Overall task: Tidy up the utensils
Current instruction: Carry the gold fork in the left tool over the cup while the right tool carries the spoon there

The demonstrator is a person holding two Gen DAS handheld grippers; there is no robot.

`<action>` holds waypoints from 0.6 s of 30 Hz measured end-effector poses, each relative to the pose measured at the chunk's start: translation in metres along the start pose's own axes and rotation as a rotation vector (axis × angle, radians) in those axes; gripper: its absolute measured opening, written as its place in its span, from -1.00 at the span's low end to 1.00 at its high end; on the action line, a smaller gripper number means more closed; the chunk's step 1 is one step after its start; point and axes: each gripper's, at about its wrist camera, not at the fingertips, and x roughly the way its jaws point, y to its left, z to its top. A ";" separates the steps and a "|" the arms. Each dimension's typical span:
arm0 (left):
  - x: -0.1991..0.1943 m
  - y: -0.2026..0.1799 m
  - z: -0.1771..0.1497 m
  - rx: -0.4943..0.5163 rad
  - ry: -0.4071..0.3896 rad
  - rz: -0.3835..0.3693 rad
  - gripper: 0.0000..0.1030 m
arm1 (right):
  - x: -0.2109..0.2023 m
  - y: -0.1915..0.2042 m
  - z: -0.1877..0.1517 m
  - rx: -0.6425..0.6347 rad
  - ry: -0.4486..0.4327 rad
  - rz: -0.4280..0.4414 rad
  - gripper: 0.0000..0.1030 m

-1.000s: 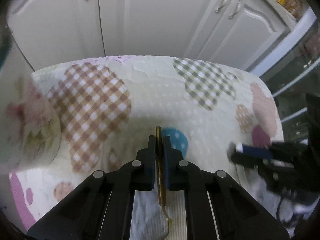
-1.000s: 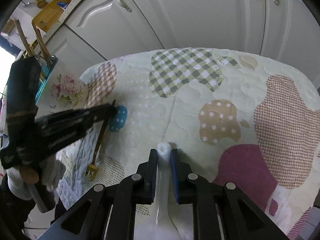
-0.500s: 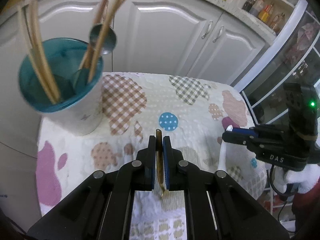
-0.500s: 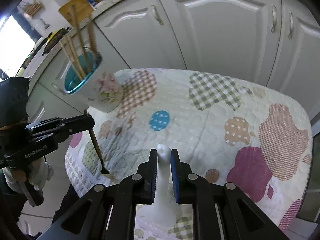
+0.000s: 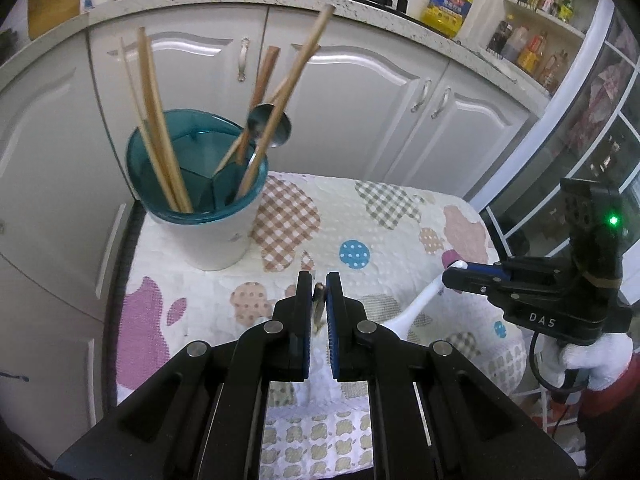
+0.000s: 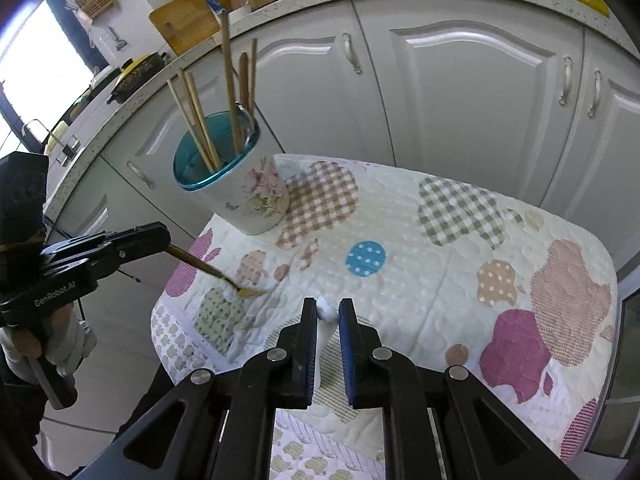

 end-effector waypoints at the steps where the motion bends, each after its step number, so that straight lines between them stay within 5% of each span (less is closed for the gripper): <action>1: -0.003 0.002 0.000 -0.003 -0.002 -0.001 -0.90 | -0.001 0.003 0.001 -0.002 -0.003 0.004 -0.81; 18: -0.098 0.035 0.035 -0.044 -0.146 0.020 -0.90 | -0.056 0.049 0.050 -0.100 -0.128 0.085 -0.87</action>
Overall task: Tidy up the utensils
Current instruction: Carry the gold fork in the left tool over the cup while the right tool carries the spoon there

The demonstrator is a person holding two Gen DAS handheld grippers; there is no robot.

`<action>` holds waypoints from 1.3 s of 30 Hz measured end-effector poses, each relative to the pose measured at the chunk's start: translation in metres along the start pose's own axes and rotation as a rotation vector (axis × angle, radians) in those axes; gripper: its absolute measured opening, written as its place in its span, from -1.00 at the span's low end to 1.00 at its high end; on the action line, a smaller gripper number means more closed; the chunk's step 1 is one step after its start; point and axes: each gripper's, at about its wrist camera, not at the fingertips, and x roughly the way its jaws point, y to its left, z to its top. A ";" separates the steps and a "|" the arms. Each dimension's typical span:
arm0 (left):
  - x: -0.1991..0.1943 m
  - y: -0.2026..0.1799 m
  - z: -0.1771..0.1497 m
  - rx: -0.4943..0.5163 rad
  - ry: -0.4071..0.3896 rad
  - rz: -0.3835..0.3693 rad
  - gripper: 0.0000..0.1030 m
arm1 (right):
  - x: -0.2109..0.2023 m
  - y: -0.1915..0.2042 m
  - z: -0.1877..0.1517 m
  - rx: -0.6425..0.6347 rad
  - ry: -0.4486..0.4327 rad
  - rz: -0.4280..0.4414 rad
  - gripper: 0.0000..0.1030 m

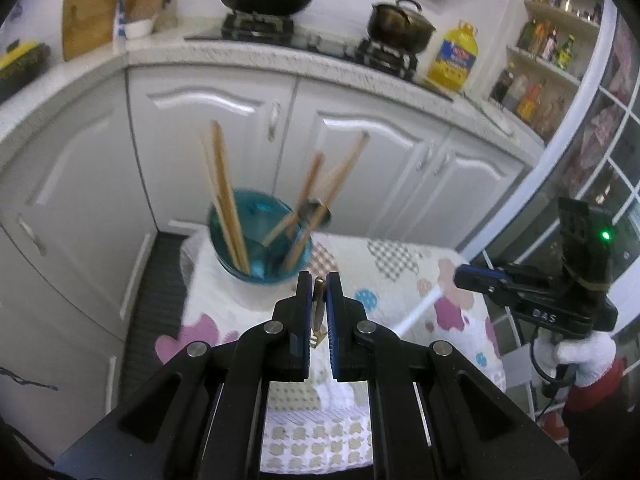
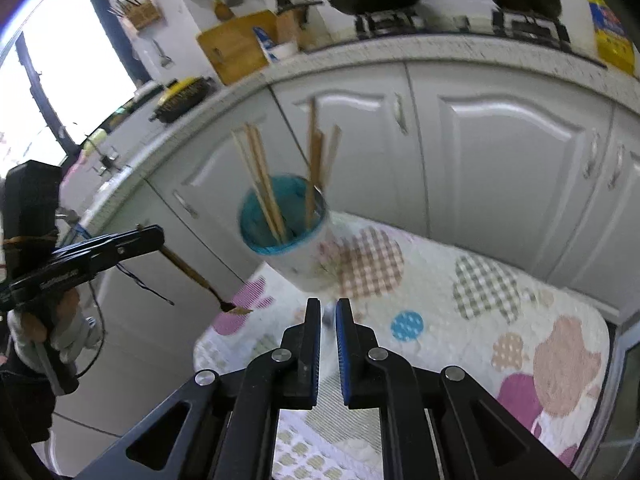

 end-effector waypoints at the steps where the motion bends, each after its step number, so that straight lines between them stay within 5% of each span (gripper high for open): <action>1: -0.004 0.003 0.006 -0.004 -0.014 0.010 -0.90 | -0.003 0.004 0.004 -0.011 -0.007 0.001 -0.87; 9: -0.011 0.019 0.023 -0.040 -0.057 0.028 -0.90 | 0.006 0.017 0.023 -0.056 -0.003 0.006 -0.89; 20: 0.006 0.026 0.022 -0.062 -0.024 0.022 -0.90 | 0.079 -0.100 -0.030 0.255 0.154 -0.117 -0.70; 24: 0.007 0.026 0.025 -0.063 -0.024 0.025 -0.90 | 0.116 -0.125 -0.031 0.366 0.175 -0.075 -0.40; 31: 0.011 0.043 0.029 -0.099 -0.012 0.050 -0.90 | 0.183 -0.155 -0.014 0.382 0.247 -0.105 -0.42; 33: 0.013 0.047 0.030 -0.104 -0.009 0.059 -0.90 | 0.188 -0.154 -0.013 0.344 0.234 -0.120 -0.64; 39: 0.024 0.050 0.030 -0.118 0.003 0.050 -0.90 | 0.182 -0.146 -0.009 0.305 0.248 -0.062 -0.82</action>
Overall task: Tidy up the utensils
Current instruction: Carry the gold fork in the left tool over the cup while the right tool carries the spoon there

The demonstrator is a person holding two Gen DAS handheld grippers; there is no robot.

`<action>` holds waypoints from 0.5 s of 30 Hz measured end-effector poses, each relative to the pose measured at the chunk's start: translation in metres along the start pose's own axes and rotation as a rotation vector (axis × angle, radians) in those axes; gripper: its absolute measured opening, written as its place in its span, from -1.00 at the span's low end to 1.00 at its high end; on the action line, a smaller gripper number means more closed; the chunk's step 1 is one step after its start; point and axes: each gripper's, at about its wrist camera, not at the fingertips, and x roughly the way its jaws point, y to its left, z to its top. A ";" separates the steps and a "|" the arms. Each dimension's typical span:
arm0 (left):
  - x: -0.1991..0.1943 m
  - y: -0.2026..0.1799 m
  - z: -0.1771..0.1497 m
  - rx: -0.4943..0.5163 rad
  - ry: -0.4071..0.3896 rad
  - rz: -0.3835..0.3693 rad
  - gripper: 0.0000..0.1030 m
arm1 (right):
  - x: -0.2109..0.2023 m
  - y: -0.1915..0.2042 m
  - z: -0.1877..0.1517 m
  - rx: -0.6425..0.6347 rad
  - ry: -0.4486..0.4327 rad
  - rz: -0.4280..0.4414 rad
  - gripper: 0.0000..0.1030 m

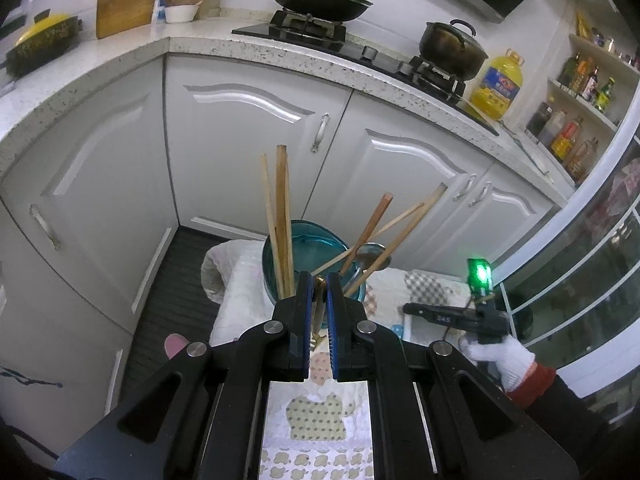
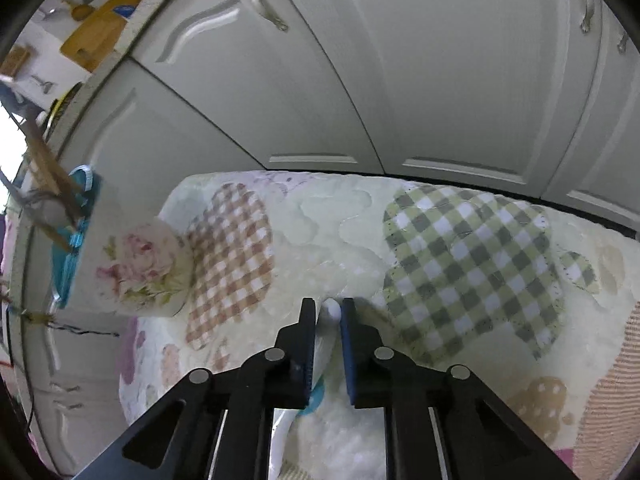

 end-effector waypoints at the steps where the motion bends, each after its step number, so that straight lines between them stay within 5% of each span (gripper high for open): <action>1: 0.000 0.000 0.000 0.002 -0.001 -0.002 -0.90 | -0.007 0.002 -0.004 -0.009 -0.004 0.016 -0.83; 15: -0.009 -0.003 0.010 -0.008 -0.062 0.035 -0.90 | -0.122 0.074 -0.014 -0.206 -0.174 0.126 -0.87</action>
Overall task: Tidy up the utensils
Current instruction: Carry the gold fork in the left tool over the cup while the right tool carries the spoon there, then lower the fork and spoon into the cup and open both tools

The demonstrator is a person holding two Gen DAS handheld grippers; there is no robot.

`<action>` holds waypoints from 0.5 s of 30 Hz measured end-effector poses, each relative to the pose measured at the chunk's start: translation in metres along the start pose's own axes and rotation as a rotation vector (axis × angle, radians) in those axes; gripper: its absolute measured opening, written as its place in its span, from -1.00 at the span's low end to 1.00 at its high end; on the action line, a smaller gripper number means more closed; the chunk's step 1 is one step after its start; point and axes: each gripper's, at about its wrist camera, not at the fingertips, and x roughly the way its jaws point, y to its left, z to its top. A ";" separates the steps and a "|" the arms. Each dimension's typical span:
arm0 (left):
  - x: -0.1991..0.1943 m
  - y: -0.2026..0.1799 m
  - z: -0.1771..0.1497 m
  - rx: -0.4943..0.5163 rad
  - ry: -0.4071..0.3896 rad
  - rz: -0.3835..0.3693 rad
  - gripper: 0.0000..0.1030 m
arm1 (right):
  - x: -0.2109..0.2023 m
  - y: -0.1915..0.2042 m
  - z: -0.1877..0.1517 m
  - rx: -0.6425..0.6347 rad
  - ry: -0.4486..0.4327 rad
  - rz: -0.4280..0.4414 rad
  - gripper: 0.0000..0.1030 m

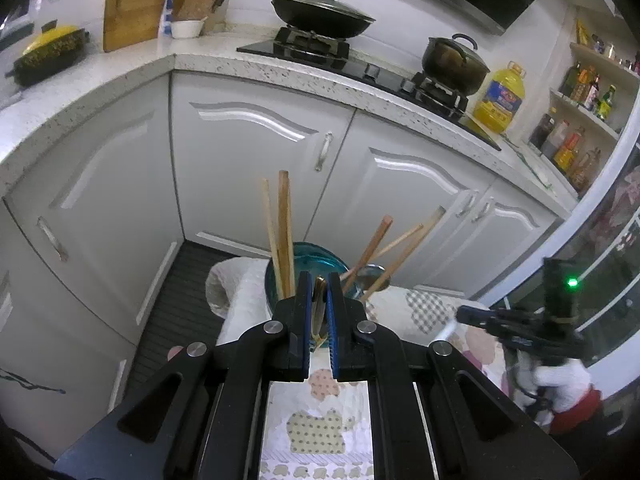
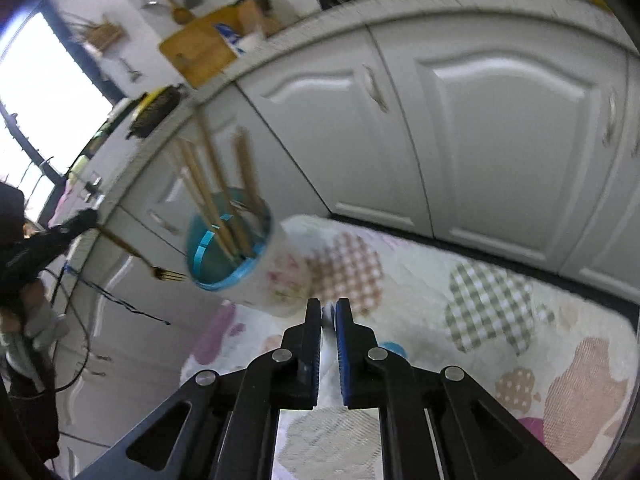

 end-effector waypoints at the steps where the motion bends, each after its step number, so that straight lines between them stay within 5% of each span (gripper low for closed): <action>1: 0.000 0.001 0.001 -0.003 -0.002 0.003 -0.90 | -0.006 0.006 0.003 -0.015 -0.007 0.010 -0.87; 8: 0.014 0.001 0.011 -0.015 -0.008 0.013 -0.90 | -0.041 0.059 0.036 -0.117 -0.079 0.074 -0.87; 15: 0.036 0.003 0.013 -0.032 0.020 0.018 -0.90 | -0.038 0.122 0.093 -0.237 -0.157 0.049 -0.87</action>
